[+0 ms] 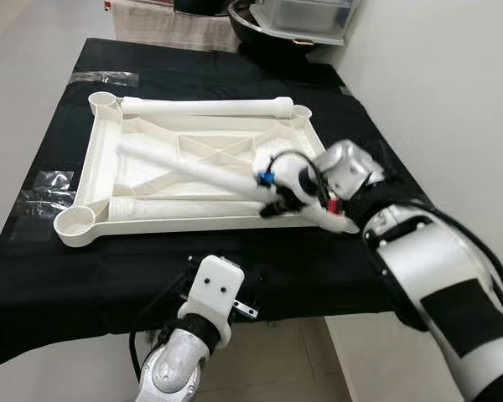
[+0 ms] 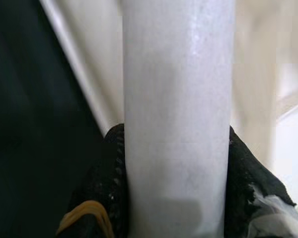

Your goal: Building children table

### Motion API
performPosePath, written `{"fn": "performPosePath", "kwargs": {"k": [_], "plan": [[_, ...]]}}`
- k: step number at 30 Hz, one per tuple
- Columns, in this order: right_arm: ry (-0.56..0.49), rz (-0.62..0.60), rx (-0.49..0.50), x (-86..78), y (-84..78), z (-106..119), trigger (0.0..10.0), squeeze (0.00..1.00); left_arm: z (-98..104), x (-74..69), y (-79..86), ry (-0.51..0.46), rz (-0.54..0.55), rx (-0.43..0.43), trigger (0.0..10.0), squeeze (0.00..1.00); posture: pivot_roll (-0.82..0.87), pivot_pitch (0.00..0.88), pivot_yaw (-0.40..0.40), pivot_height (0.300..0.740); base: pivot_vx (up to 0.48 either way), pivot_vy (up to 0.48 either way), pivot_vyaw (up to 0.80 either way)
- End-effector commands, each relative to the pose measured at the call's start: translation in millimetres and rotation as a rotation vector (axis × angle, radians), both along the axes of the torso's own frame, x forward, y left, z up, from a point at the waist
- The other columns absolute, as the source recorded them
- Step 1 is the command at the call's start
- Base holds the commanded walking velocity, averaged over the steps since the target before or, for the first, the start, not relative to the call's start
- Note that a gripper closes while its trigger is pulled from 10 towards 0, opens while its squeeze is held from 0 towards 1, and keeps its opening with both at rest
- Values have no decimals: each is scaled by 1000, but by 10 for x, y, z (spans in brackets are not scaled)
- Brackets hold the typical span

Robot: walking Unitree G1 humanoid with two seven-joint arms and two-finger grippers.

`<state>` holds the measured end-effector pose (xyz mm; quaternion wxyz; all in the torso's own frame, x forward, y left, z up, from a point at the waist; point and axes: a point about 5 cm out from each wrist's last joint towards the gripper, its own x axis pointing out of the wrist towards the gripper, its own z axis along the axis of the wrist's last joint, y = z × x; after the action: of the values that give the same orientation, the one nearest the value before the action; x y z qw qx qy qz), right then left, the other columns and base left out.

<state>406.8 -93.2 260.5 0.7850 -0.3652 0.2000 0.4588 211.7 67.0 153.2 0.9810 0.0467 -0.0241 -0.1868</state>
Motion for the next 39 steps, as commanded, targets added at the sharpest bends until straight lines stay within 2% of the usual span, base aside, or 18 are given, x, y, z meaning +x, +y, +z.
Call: {"fn": "performPosePath", "kwargs": {"k": [1,2,4,5,6,7,8,9,10,11,12,14,16,19,20,22,27,39], "plan": [[-27,16,150,-1,84,266,0,0,-61,21,-8,19,-6,6,10000,0,24,31,-177,740,0,0,0],[-27,16,150,-1,84,266,0,0,-61,21,-8,19,-6,6,10000,0,24,31,-177,740,0,0,0],[-52,18,375,-9,183,527,0,0,-66,60,6,23,-5,-2,10000,0,26,17,-170,740,0,0,0],[-52,18,375,-9,183,527,0,0,-66,60,6,23,-5,-2,10000,0,26,17,-170,740,0,0,0],[-75,33,526,-22,234,670,0,0,-59,92,13,26,-1,-14,10000,0,32,0,-157,740,0,0,0],[-75,33,526,-22,234,670,0,0,-59,92,13,26,-1,-14,10000,0,32,0,-157,740,0,0,0],[-89,44,626,-33,260,766,0,0,-55,119,19,27,1,-23,10000,0,32,0,-157,740,0,0,0],[-89,44,626,-33,260,766,0,0,-55,119,19,27,1,-23,10000,0,32,0,-157,740,0,0,0],[-92,37,720,-37,275,814,0,0,-43,157,37,26,13,-31,10000,20,36,0,-151,740,0,0,0],[-92,37,720,-37,275,814,0,0,-43,157,37,26,13,-31,10000,20,36,0,-151,740,0,0,0],[-101,12,816,-31,282,798,0,0,2,212,71,11,29,-50,10000,1000,40,0,-144,740,0,0,0],[-103,-9,868,-24,280,764,0,0,29,250,96,0,39,-63,10000,1000,44,0,-140,740,0,0,0],[-99,-68,1011,-22,273,649,0,0,101,343,149,-36,60,-49,10000,1000,51,0,-131,740,0,0,0],[-101,-90,1071,-38,279,574,0,0,140,390,176,-50,70,-45,10000,1000,49,0,-122,740,0,0,0],[-114,-113,1117,-63,279,481,0,0,187,439,199,-66,75,-46,10000,0,50,0,-118,740,0,0,0],[-117,-176,1199,-98,263,336,0,0,211,539,231,-78,79,-26,10000,0,56,0,-117,740,0,0,0],[-110,-209,1290,-166,294,239,0,0,225,668,265,-85,87,-11,10000,0,42,0,-105,740,0,0,0],[-102,-191,1330,-351,387,138,0,0,226,796,235,-86,91,15,10000,0,48,0,-100,740,0,0,0]]}}
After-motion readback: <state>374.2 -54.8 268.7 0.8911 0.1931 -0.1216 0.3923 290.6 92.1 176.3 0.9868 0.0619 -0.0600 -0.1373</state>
